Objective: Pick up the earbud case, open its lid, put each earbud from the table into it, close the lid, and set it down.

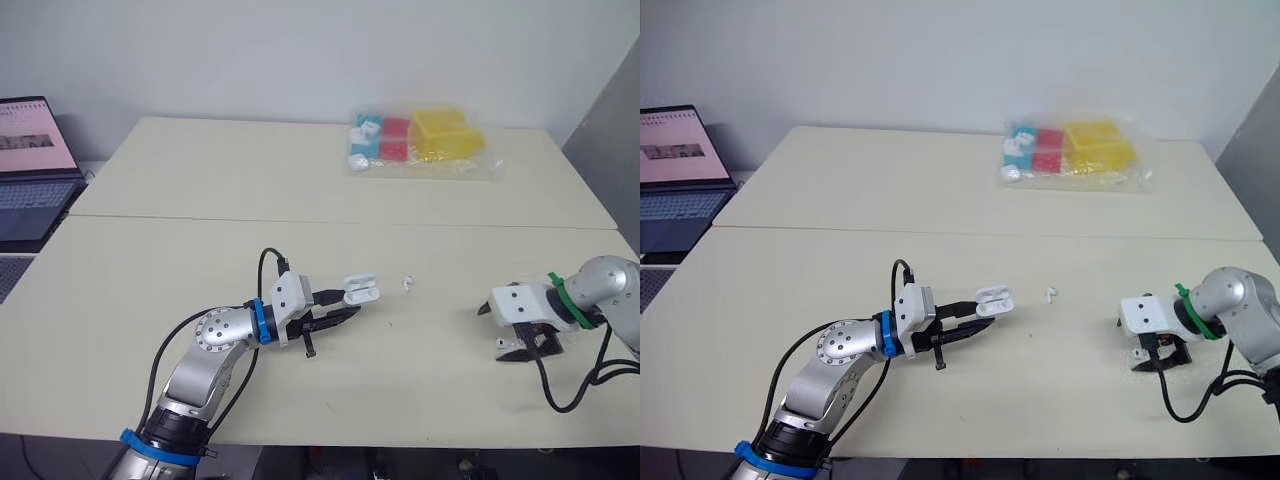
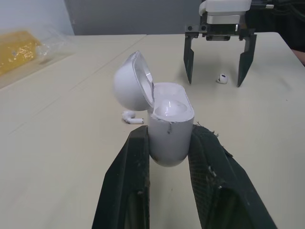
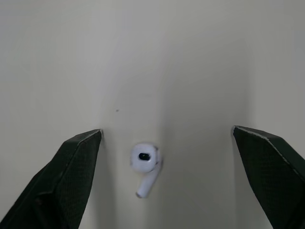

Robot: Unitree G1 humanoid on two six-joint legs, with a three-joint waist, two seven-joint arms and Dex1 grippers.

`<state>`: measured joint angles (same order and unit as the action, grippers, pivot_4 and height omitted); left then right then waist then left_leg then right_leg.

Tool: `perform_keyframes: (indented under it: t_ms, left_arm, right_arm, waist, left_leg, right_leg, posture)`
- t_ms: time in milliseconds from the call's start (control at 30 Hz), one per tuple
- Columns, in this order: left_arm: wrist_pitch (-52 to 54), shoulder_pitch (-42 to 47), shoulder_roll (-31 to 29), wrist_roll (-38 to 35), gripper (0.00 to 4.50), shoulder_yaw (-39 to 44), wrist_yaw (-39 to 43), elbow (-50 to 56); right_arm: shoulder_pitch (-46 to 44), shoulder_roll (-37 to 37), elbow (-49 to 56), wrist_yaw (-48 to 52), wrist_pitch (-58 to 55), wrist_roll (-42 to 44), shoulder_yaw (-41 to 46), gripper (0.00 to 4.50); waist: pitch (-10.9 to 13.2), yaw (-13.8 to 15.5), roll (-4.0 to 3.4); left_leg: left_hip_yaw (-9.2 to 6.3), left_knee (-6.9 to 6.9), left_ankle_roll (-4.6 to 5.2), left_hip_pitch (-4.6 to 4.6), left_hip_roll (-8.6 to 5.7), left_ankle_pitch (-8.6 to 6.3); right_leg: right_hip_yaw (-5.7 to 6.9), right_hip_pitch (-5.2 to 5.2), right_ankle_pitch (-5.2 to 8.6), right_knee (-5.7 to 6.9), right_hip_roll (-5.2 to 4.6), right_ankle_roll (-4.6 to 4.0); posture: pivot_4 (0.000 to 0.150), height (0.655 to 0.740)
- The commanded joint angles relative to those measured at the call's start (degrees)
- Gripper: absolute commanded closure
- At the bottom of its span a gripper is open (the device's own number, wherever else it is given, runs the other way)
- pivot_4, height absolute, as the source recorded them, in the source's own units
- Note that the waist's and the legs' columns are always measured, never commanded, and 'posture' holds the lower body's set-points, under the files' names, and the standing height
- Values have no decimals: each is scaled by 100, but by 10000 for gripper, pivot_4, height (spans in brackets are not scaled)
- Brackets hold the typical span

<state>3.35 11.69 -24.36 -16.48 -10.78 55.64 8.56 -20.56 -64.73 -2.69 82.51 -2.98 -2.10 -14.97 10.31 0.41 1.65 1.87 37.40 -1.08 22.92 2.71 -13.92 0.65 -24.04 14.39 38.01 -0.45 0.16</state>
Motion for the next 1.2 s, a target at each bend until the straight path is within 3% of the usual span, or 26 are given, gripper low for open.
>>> perform_keyframes:
  t_ms: [33,200,333,567,1200]
  left_arm:
    - [-55,-44,-42,-2,37525,28,-49,201]
    - [-93,-75,-24,41,37525,-2,-97,162]
    - [-113,-8,97,142,37525,-80,-228,97]
    - [-291,107,291,291,37525,-147,-316,-116]
    - [-503,93,469,443,37525,-232,-450,-253]
  right_arm:
    - [508,-440,988,-113,-912,378,817,748]
    - [1101,-668,2208,-508,-2440,384,1106,748]
    - [829,-525,2771,-778,-3475,134,582,748]
    - [-44,-466,2366,-742,-3564,-642,-418,748]
    - [-858,37,1397,-326,-3156,-1180,-1082,748]
  waist:
    - [1,2,-3]
    - [0,-30,-5]
    - [-2,-40,-7]
    - [-2,-47,-7]
    - [-2,-57,-8]
  left_leg:
    - [-1,0,0,2,0,0]
    - [-5,1,0,-6,3,0]
    - [-5,7,-1,-11,3,1]
    - [-2,20,-1,0,-1,0]
    - [-2,34,0,1,3,0]
  right_leg:
    - [-3,-2,0,0,-3,0]
    - [-6,-1,-2,6,-4,1]
    - [-3,0,-7,13,-2,1]
    - [-5,-3,-13,4,-3,12]
    - [-6,0,-14,12,2,11]
  posture:
    - [1500,7354]
    - [1500,7354]
    - [1500,7354]
    - [1500,7354]
    - [1500,7354]
